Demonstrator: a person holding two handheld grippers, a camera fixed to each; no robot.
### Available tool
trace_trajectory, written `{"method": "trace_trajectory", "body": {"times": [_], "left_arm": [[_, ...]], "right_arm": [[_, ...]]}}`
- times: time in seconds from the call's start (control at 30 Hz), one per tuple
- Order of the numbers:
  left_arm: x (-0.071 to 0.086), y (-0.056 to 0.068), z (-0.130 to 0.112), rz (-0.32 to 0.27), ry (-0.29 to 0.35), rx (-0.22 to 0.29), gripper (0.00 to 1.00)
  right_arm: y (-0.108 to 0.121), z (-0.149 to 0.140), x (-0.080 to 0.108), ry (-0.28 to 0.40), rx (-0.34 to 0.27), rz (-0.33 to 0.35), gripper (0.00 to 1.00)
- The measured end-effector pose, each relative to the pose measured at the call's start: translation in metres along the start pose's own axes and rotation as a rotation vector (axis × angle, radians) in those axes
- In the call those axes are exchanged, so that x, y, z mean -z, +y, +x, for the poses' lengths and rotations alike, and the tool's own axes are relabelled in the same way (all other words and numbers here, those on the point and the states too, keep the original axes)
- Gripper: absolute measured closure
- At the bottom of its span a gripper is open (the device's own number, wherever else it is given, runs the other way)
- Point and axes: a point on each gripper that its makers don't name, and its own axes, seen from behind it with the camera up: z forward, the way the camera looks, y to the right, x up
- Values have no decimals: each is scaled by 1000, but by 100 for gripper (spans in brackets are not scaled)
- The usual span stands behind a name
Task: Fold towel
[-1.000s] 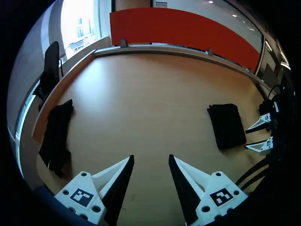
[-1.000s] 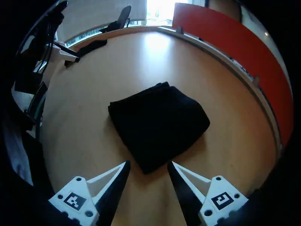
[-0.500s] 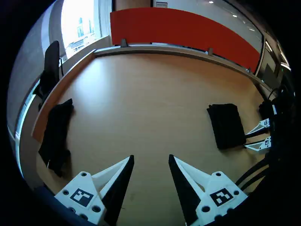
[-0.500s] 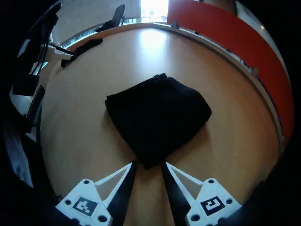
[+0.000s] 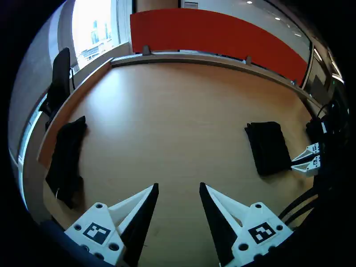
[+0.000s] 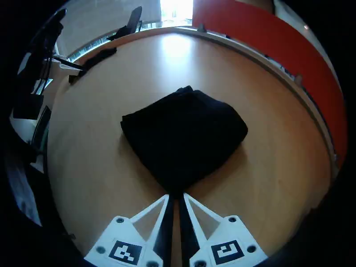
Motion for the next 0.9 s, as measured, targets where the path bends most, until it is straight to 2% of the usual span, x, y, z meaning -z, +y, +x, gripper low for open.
{"method": "trace_trajectory", "body": {"times": [0.3, 0.5, 0.7, 0.9], "left_arm": [[0, -1, -3, -1, -3, 4, 33], [-2, -1, -3, -6, -2, 6, 33], [-3, 1, -2, -16, 7, -3, 33], [-1, 4, 7, -29, 26, -16, 33]], "right_arm": [[3, 6, 4, 14, 4, -9, 94], [8, 18, 13, 29, 18, -28, 94], [13, 44, 28, 66, 45, -48, 94], [20, 85, 47, 134, 69, -71, 94]]}}
